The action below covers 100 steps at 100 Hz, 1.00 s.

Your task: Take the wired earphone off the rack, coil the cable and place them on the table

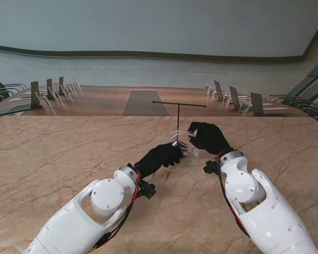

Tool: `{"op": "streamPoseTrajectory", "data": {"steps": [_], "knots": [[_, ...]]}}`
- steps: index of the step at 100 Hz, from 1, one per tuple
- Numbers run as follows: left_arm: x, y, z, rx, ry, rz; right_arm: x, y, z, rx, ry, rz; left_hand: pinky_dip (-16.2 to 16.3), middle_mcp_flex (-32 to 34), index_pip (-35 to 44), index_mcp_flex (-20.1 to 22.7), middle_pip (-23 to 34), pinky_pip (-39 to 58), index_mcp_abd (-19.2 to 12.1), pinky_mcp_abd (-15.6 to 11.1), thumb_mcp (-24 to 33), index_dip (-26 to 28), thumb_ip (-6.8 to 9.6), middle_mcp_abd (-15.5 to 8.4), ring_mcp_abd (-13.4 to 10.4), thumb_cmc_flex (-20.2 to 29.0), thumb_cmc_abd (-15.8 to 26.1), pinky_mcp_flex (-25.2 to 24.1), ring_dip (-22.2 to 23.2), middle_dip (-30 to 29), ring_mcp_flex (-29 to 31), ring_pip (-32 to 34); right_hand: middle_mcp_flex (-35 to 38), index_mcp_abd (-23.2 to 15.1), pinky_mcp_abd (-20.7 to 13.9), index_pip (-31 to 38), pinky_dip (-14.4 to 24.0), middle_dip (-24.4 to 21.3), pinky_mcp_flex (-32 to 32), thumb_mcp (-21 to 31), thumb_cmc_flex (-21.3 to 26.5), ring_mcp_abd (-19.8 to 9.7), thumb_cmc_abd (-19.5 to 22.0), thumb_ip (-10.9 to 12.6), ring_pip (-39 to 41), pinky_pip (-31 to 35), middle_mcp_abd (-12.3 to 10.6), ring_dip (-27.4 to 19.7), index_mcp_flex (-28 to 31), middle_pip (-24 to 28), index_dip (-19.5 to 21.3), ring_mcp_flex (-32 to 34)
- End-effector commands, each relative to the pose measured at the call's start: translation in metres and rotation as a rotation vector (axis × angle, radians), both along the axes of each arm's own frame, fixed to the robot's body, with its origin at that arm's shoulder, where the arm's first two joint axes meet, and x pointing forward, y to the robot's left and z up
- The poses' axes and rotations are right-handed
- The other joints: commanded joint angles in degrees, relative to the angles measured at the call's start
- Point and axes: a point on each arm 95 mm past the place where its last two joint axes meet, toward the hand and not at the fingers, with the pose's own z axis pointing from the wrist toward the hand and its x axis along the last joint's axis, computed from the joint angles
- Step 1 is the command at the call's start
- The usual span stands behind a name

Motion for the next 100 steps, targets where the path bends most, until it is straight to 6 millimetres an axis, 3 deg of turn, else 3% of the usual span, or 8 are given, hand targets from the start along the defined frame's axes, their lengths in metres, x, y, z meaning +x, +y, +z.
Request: {"op": "streamPoseTrajectory", "data": {"steps": [1, 49, 70, 71, 91, 100], "knots": [[-0.002, 0.000, 0.000, 0.011, 0.010, -0.019, 0.003, 0.003, 0.003, 0.003, -0.008, 0.009, 1.4, 1.7, 2.8, 1.3, 2.6, 3.3, 0.2, 0.4, -1.0, 1.3, 0.74, 0.3, 1.4, 0.3, 0.6, 0.4, 1.4, 1.4, 1.9, 2.1, 0.5, -8.7, -3.9, 4.2, -3.4, -0.3, 1.9, 6.0, 2.7, 7.1, -0.6, -1.4, 5.2, 7.3, 6.1, 0.7, 3.3, 3.4, 1.4, 0.7], [-0.001, 0.028, 0.000, 0.060, -0.028, 0.045, 0.004, -0.008, 0.017, -0.109, -0.034, 0.072, 2.6, 2.8, 3.7, 1.1, 4.7, 5.9, -0.1, 1.3, -0.7, 2.7, 0.93, 0.3, 2.1, 2.0, 0.4, 2.2, 2.3, 2.4, 3.4, 5.6, -4.7, -8.8, -5.4, 2.7, -1.8, -0.1, -2.7, 7.2, 3.3, 6.4, -2.6, -3.0, 3.6, 4.8, 6.9, 1.7, 5.2, 3.7, 0.8, -3.5], [-0.001, 0.040, -0.003, 0.077, -0.039, 0.089, -0.004, -0.011, 0.024, -0.166, -0.045, 0.114, 4.4, 2.1, -0.5, -4.8, 5.7, 6.6, -1.7, 1.2, -0.7, 0.7, 0.98, -0.2, 2.0, 2.5, 0.1, 2.6, 3.0, 3.4, 3.3, 7.1, -10.0, -9.0, -7.1, 1.4, 0.2, 0.5, -7.8, 8.5, 3.4, 5.7, -3.9, -4.1, 1.3, 2.2, 7.4, 3.3, 6.6, 4.5, 0.8, -7.6], [-0.001, 0.041, -0.003, 0.078, -0.039, 0.090, -0.004, -0.011, 0.024, -0.167, -0.045, 0.117, 4.4, 2.0, -0.7, -5.1, 5.6, 6.6, -1.8, 1.1, -0.6, 0.6, 1.00, -0.2, 2.0, 2.7, 0.1, 2.5, 3.0, 3.4, 3.2, 7.1, -10.3, -8.8, -7.2, 1.3, 1.6, 0.4, -8.1, 8.8, 3.5, 5.7, -4.2, -4.6, 0.8, 1.6, 7.5, 4.3, 6.6, 4.7, 0.8, -7.8], [-0.001, 0.043, -0.005, 0.096, -0.045, 0.097, -0.014, -0.009, 0.033, -0.182, -0.053, 0.164, 7.9, 0.0, -2.1, -8.0, 5.1, 7.4, -3.6, -0.1, -0.4, -0.9, 1.03, -1.4, 1.8, 10.8, 1.3, 2.8, 3.7, 3.7, 1.6, 7.9, -13.1, -7.9, -7.6, 0.9, 4.3, 1.2, -12.2, 9.3, 4.1, 6.1, -5.4, -4.8, -1.2, -0.8, 8.0, 6.1, 7.7, 3.8, 0.0, -10.8], [0.000, 0.041, -0.007, 0.104, -0.056, 0.096, -0.019, -0.007, 0.039, -0.180, -0.072, 0.180, 13.5, -2.2, -2.7, -10.4, 4.4, 10.1, -5.0, -3.4, -0.7, -1.6, 0.97, -2.7, 0.2, 15.3, 1.5, 4.8, 3.7, 3.7, -0.2, 7.0, -13.3, -7.7, -7.7, 1.0, 4.9, 1.3, -12.7, 9.3, 4.4, 6.2, -5.7, -4.4, -1.5, -1.1, 8.2, 6.4, 8.0, 3.6, -0.1, -11.2]]}}
